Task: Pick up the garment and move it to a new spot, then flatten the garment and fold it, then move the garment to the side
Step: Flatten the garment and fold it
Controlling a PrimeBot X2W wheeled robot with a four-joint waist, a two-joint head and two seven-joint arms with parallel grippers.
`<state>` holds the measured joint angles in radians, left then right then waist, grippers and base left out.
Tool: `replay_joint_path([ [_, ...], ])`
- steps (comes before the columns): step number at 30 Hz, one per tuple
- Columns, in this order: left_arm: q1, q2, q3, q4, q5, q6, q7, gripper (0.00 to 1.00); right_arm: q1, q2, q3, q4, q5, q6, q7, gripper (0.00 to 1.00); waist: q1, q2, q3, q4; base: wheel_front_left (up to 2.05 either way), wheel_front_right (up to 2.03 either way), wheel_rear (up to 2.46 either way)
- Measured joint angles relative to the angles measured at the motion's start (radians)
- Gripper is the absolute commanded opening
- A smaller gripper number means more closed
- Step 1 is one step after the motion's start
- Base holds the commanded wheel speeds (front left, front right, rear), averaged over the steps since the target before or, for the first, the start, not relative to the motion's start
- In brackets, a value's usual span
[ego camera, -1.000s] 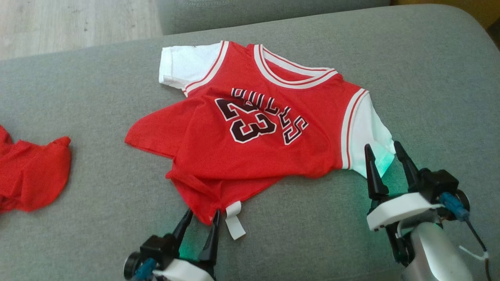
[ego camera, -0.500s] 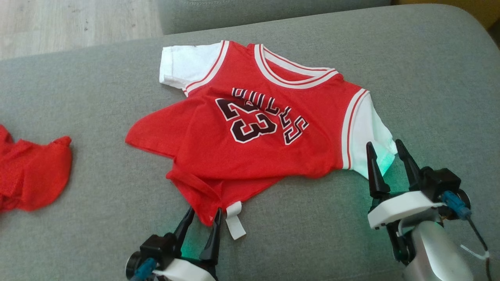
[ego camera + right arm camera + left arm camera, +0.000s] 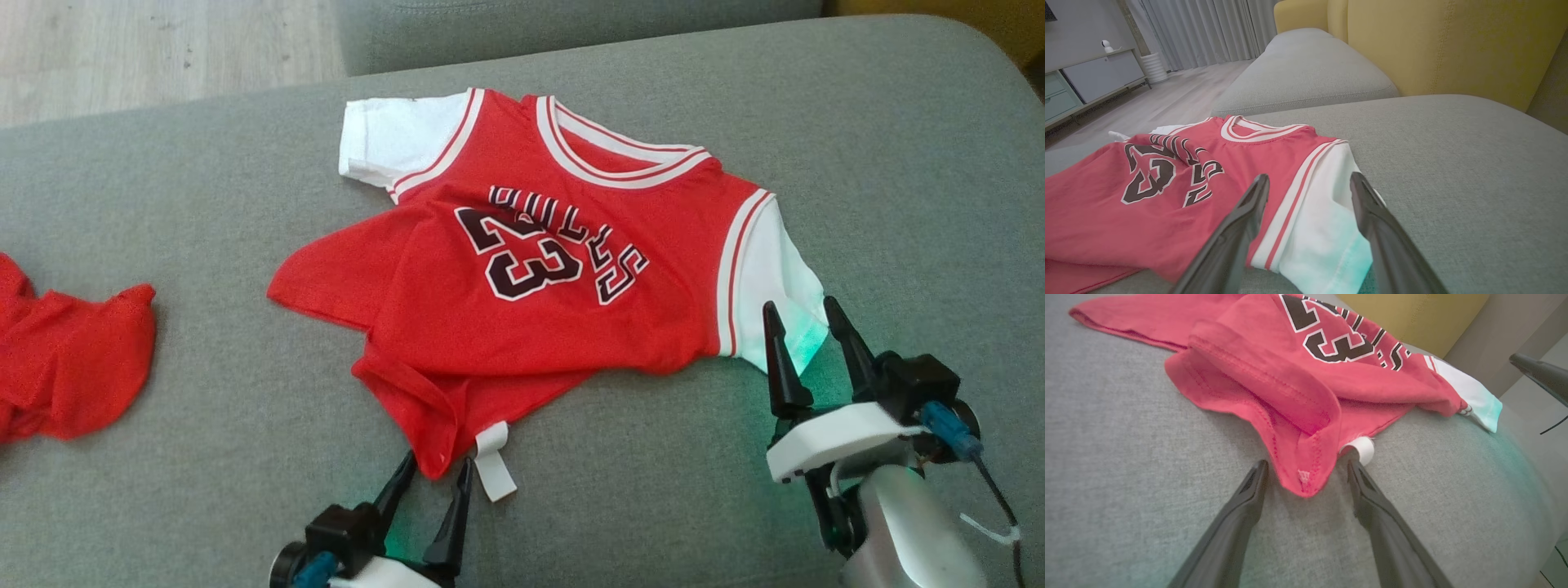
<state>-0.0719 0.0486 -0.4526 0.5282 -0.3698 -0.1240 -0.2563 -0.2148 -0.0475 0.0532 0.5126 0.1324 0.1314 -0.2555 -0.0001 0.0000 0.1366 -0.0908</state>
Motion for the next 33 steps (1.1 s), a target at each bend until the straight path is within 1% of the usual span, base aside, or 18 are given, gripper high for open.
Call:
replay_joint_path([
  [10,-0.025,0.0,-0.009,0.029,-0.016,0.0,0.0,1.0,0.0,0.0,0.0,-0.001,0.0,0.0,0.0,1.0,0.0001,0.0,0.022,-0.009,0.0,0.0,0.0],
  [16,-0.055,0.0,-0.012,0.041,-0.063,0.001,-0.002,1.0,-0.002,0.0,0.0,-0.004,0.0,0.0,0.0,1.0,0.0,0.0,0.039,-0.014,0.0,0.0,0.0],
  [17,-0.06,0.0,-0.012,0.042,-0.07,0.002,-0.006,0.84,-0.003,0.0,0.0,-0.004,0.0,0.0,0.0,1.0,0.0,0.0,0.043,-0.014,0.0,0.0,0.0],
  [18,-0.066,0.0,-0.012,0.044,-0.078,0.002,-0.007,0.27,-0.005,0.0,0.0,-0.004,0.0,0.0,0.0,1.0,0.0,0.0,0.047,-0.015,0.0,0.0,0.0],
  [19,-0.071,0.0,-0.01,0.048,-0.086,0.002,-0.008,0.0,-0.007,0.0,-0.001,-0.004,0.001,0.0,0.0,1.0,0.0001,0.0,0.05,-0.015,0.0,0.0,0.0],
  [22,-0.081,0.0,-0.001,0.055,-0.088,0.011,-0.008,0.0,-0.012,0.0,-0.014,-0.005,0.003,0.0,0.0,1.0,0.0001,0.0,0.054,-0.01,0.0,0.0,0.0],
  [26,-0.083,-0.005,0.012,0.053,-0.088,0.011,-0.007,0.0,-0.021,0.0,-0.061,0.0,0.003,0.0,0.0,1.0,0.0001,0.0,0.05,0.004,0.0,0.0,0.0],
  [29,-0.076,-0.006,0.046,0.046,-0.082,0.011,-0.004,0.0,-0.024,0.0,-0.114,0.02,-0.002,0.0,0.0,1.0,0.0001,0.0,0.044,0.018,0.0,0.0,0.0],
  [31,-0.043,-0.005,0.089,0.04,-0.08,0.018,-0.003,0.0,-0.024,0.0,-0.155,0.059,-0.023,0.0,0.0,1.0,0.0001,0.0,0.042,0.035,0.0,0.0,0.0],
  [33,-0.024,-0.005,0.106,0.04,-0.07,0.018,-0.005,0.0,-0.025,0.0,-0.171,0.086,-0.038,0.0,0.0,1.0,0.0001,0.0,0.044,0.045,0.0,0.0,0.0],
])
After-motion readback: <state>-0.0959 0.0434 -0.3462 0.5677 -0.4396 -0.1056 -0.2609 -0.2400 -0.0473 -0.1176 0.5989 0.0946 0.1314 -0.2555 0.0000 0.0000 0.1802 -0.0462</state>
